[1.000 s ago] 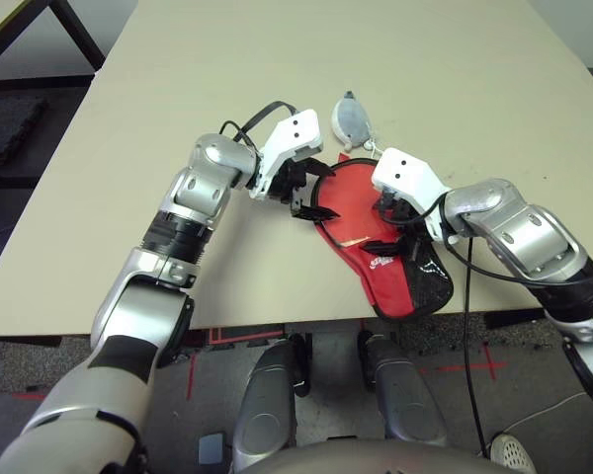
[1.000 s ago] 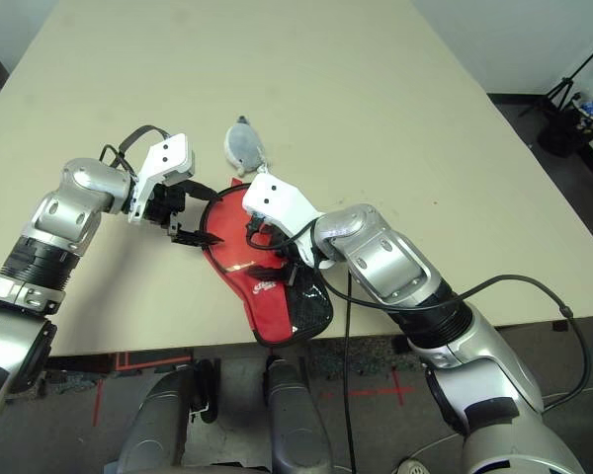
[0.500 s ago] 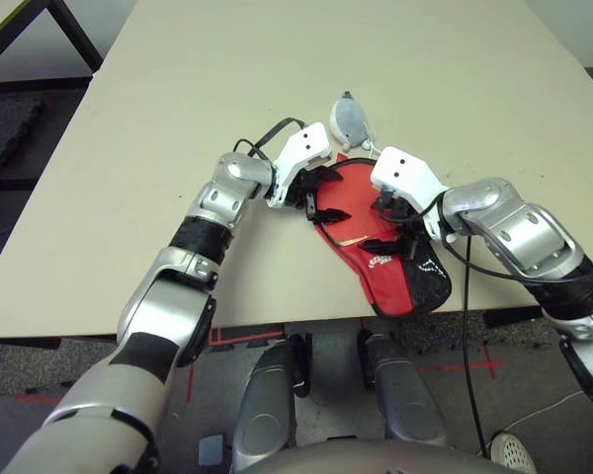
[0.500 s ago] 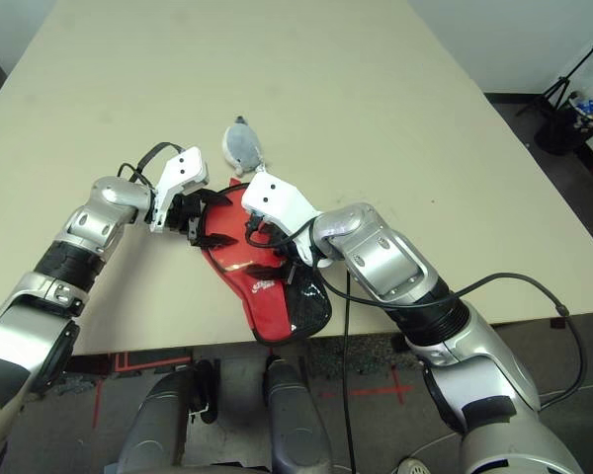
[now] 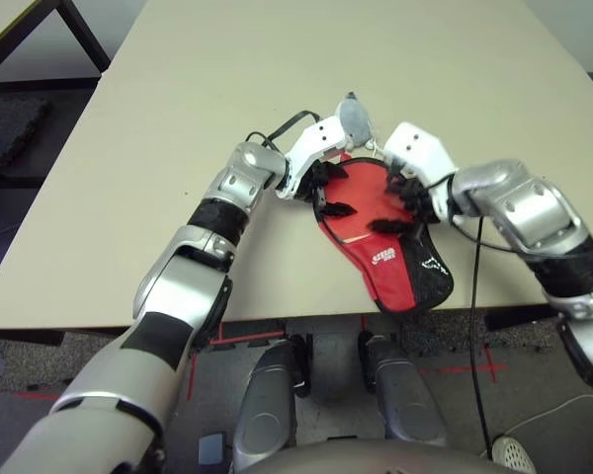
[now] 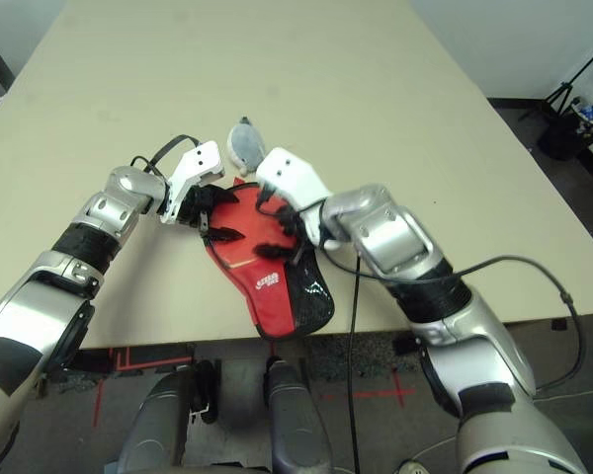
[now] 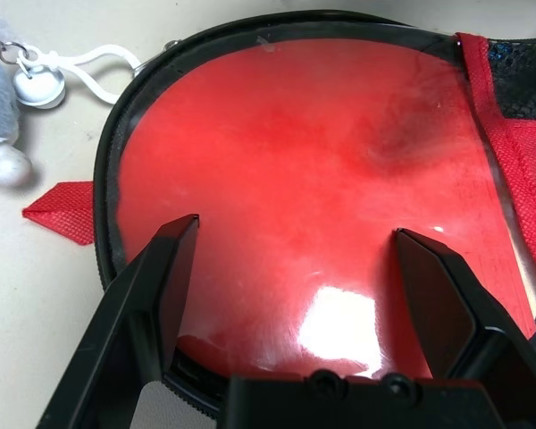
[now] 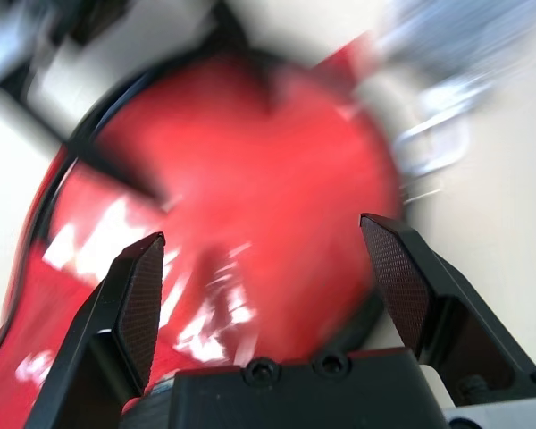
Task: Store the ping-pong paddle in its case and zip it.
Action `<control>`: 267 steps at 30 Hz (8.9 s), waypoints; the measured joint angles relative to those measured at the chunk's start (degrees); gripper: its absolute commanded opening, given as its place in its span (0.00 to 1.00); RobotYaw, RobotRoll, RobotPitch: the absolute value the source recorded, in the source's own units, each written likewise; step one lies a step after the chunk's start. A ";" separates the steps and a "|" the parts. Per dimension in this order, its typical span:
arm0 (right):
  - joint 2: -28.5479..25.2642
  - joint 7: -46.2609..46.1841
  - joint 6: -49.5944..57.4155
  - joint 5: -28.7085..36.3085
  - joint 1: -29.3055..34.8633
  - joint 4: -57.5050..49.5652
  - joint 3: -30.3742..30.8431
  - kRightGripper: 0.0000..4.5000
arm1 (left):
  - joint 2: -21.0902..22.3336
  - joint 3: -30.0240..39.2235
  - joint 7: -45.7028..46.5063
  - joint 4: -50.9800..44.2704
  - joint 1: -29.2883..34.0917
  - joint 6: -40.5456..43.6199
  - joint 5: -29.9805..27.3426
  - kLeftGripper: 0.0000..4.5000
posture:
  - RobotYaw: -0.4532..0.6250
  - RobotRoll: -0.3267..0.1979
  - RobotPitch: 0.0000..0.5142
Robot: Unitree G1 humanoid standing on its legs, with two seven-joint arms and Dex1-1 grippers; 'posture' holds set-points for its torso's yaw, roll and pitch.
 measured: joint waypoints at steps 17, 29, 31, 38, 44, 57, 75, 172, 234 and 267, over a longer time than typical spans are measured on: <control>23.45 -24.84 -16.49 -6.58 -11.57 30.58 -10.90 1.00 | -0.60 0.04 -0.54 -0.72 -0.06 -0.32 -0.01 0.99 | 0.34 0.62 0.44; 29.88 -31.17 -38.32 -13.57 -20.28 60.19 -10.63 1.00 | -1.03 0.10 -0.26 -1.85 0.60 -0.16 -0.04 0.99 | 0.37 0.62 0.44; 29.82 -32.24 -40.16 -14.80 -20.82 62.71 -10.54 1.00 | -0.98 0.14 -0.17 -2.42 0.79 0.00 -0.04 0.99 | 0.37 0.62 0.43; 29.84 -33.72 -41.63 -16.49 -21.16 66.47 -10.91 1.00 | -0.87 0.16 0.00 -3.47 1.14 0.60 -0.05 0.99 | 0.37 0.62 0.43; 30.17 -33.89 -40.64 -16.39 -21.16 68.03 -11.75 0.74 | -0.87 0.19 0.13 -3.51 1.14 0.58 -0.06 1.00 | 0.37 0.62 0.43; 29.37 -36.35 -41.74 -16.67 -21.15 69.30 -13.33 0.00 | -0.92 0.18 0.55 -3.49 1.13 0.50 -0.07 1.00 | 0.37 0.62 0.43; 9.93 -16.34 -19.09 -24.93 -1.74 27.99 -3.46 0.00 | -1.79 0.08 0.76 -2.34 0.59 -0.25 -0.07 1.00 | 0.30 0.62 0.45; -47.37 12.95 9.14 11.16 39.49 -43.69 -13.45 0.00 | -11.95 -6.89 -12.25 11.41 -12.12 -4.61 9.47 1.00 | 0.20 0.62 0.53; -54.93 22.84 9.16 30.17 54.94 -33.79 -35.84 0.86 | -9.52 -8.36 -12.53 -1.19 -5.75 -2.80 8.11 1.00 | 0.24 0.62 0.55; -3.34 -33.32 -13.20 11.44 18.14 5.52 -41.41 1.00 | -5.99 22.13 27.60 -19.09 2.92 16.97 -11.75 1.00 | 0.32 0.62 0.53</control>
